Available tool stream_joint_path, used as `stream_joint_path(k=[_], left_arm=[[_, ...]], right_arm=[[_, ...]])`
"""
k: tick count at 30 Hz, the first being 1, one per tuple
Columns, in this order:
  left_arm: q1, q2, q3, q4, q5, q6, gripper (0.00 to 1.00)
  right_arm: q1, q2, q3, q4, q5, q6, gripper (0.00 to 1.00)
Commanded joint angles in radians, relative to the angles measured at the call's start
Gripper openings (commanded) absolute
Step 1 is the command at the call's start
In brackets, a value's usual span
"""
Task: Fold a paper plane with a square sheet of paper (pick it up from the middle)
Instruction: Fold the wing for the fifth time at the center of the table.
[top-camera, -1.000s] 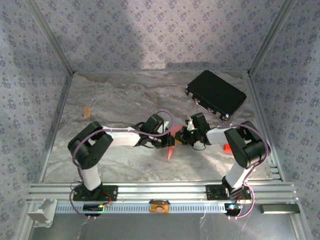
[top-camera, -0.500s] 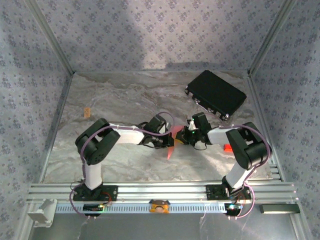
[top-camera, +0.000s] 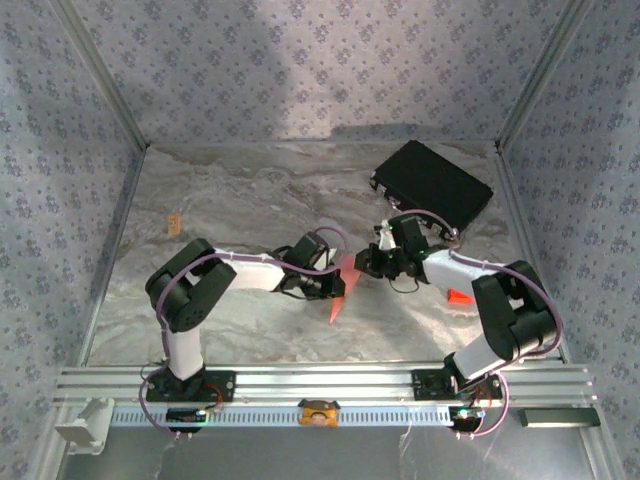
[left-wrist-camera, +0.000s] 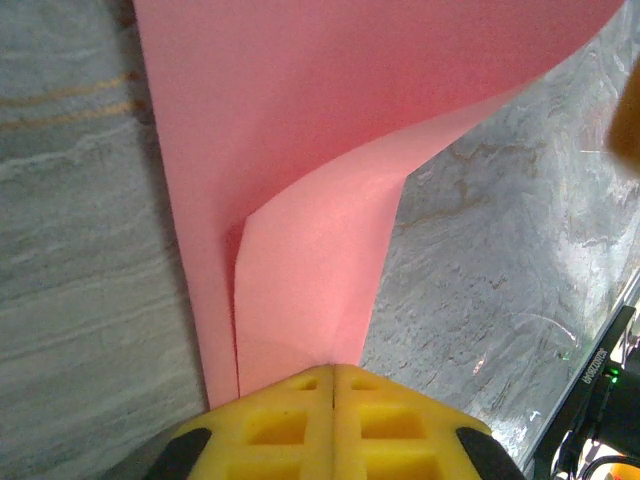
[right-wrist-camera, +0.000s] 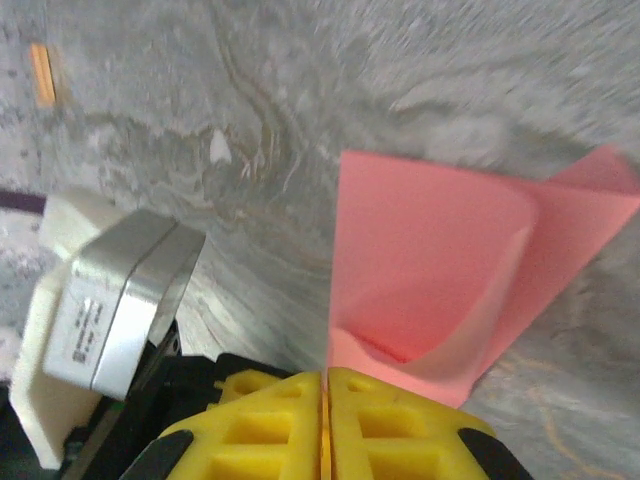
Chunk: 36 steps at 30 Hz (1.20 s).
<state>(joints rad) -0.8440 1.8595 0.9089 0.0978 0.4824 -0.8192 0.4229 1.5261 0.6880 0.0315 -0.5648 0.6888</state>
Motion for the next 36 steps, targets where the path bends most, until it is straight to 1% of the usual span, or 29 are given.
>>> stream_joint_path(k=[1,7,14,15,18,21,24,28,36], left_arm=[[0.001,0.013,-0.039,-0.119,-0.019,0.021,0.01],[0.002,0.002,-0.057,-0.102,-0.033,0.008,0.01],[0.001,-0.002,-0.068,-0.092,-0.034,-0.002,0.01],[0.001,-0.002,-0.068,-0.092,-0.034,-0.003,0.01],[0.001,-0.003,-0.070,-0.090,-0.034,-0.003,0.01],[0.001,0.001,-0.064,-0.093,-0.028,-0.002,0.01],[-0.001,-0.001,-0.059,-0.105,-0.032,0.000,0.01],[-0.001,0.004,-0.064,-0.100,-0.032,-0.004,0.00],[0.000,0.017,-0.058,-0.098,-0.018,-0.002,0.00]], right_arm=[[0.036,0.023,0.011,-0.021,-0.015,-0.047,0.11],[0.050,0.070,0.019,-0.042,-0.004,-0.052,0.11],[0.052,0.130,0.034,-0.014,-0.049,-0.052,0.10],[0.056,0.132,0.038,-0.020,-0.041,-0.088,0.10],[0.052,0.158,0.047,-0.028,-0.033,-0.107,0.10],[0.038,0.187,0.057,-0.036,-0.011,-0.116,0.10],[0.011,0.190,0.066,-0.077,0.045,-0.138,0.10],[-0.030,0.209,0.066,-0.052,0.028,-0.139,0.10],[-0.090,0.215,0.084,-0.029,0.045,-0.136,0.10]])
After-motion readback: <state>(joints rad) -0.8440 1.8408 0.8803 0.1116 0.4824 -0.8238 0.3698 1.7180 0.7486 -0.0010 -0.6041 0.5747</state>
